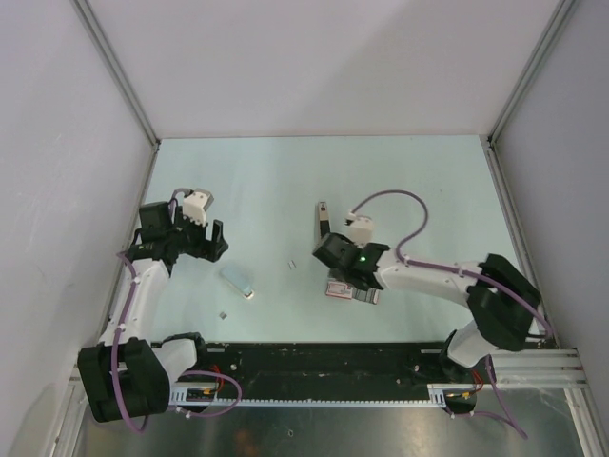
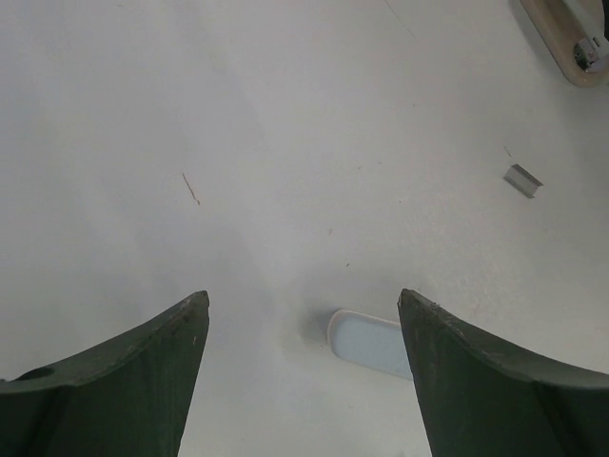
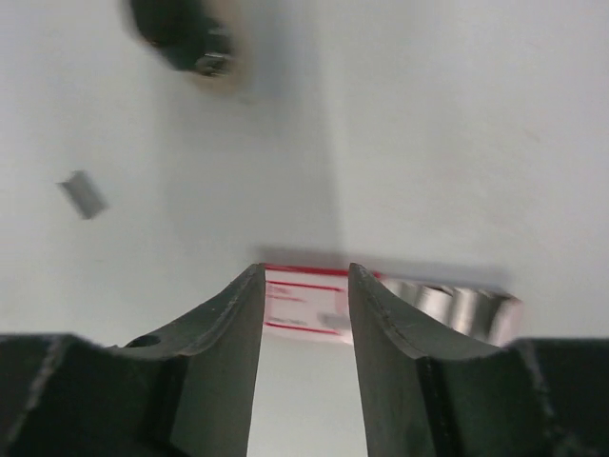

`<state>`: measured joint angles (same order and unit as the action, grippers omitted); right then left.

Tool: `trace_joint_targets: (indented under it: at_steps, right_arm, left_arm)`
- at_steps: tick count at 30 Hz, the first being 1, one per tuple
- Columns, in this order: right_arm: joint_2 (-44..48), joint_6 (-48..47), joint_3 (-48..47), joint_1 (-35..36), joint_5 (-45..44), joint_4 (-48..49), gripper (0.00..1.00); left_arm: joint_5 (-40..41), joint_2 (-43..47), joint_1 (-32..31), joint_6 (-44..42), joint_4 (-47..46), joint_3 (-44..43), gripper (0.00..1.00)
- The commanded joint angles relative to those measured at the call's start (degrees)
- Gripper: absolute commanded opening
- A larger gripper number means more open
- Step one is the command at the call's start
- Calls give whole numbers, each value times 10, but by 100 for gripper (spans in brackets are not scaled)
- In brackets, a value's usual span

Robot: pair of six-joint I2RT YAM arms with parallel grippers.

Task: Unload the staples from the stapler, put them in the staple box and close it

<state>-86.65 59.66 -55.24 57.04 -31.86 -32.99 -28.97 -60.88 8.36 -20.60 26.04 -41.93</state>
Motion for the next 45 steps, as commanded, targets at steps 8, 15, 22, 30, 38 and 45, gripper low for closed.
trace_joint_targets:
  at_steps: [8,15,22,30,38,45]
  right_arm:
    - [-188,-165,-179,15,72,142,46]
    - [-133,-170,-183,21,14,76,46]
    - [9,-176,-127,-43,22,24,52]
    - [174,-179,12,-185,125,36,54]
    - [234,-204,73,-263,198,47,54]
    - [229,-224,74,-293,247,67,54]
  left_arm:
    - [-5,14,-4,-21,-2,5,86]
    - [-57,43,-117,-185,5,5,88]
    - [-32,-78,-291,-380,8,-36,93]
    - [-40,-186,-369,-581,11,-39,94]
    - [-26,-270,-395,-666,24,-89,94]
    - [-10,-348,-399,-704,59,-152,90]
